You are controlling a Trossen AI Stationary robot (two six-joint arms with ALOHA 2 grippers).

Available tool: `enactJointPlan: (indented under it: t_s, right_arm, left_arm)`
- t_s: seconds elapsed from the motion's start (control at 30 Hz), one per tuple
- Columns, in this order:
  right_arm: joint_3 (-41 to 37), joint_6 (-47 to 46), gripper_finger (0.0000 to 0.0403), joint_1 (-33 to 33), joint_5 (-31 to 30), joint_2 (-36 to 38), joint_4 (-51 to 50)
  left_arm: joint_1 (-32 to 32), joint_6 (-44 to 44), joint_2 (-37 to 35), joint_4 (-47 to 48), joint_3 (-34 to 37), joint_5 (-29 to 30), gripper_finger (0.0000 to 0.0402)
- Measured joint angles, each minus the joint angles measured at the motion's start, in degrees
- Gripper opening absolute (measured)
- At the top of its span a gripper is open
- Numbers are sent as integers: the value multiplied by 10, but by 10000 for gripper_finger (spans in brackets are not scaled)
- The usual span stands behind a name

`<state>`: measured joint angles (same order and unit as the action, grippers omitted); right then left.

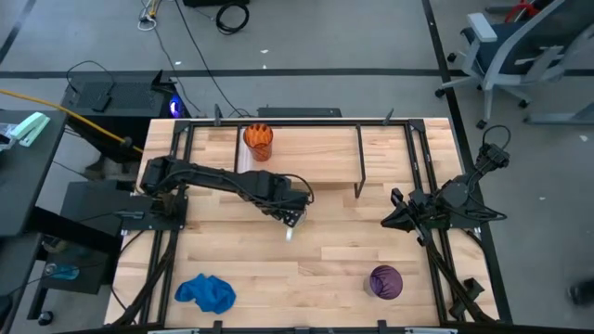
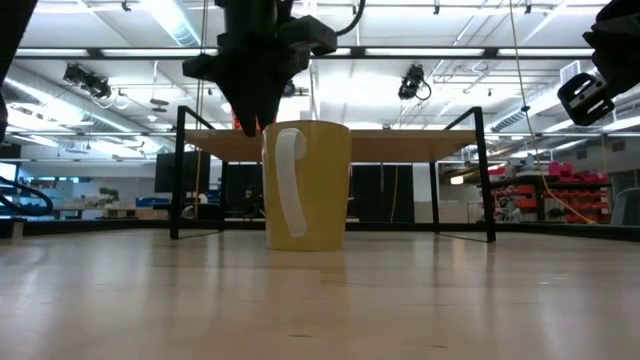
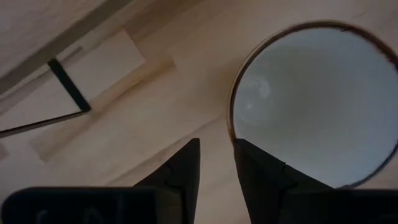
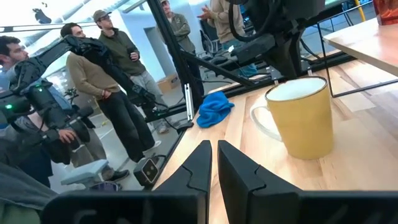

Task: Stack small to large cups/mugs on shelf
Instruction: Put the yellow mug on the shelf

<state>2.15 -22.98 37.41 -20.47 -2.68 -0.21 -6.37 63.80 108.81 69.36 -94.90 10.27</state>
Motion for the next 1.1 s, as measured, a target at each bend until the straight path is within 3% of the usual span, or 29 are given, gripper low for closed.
enactJointPlan:
  t_s: [0.73,1.1]
  right_arm:
    - [0,0,34,0,0,0,0]
    - [0,0,34,0,0,0,-2]
  left_arm:
    - [6,-37,-14,-99,7,-26,106]
    - [18,-45,-7,-99,7,-31,107]
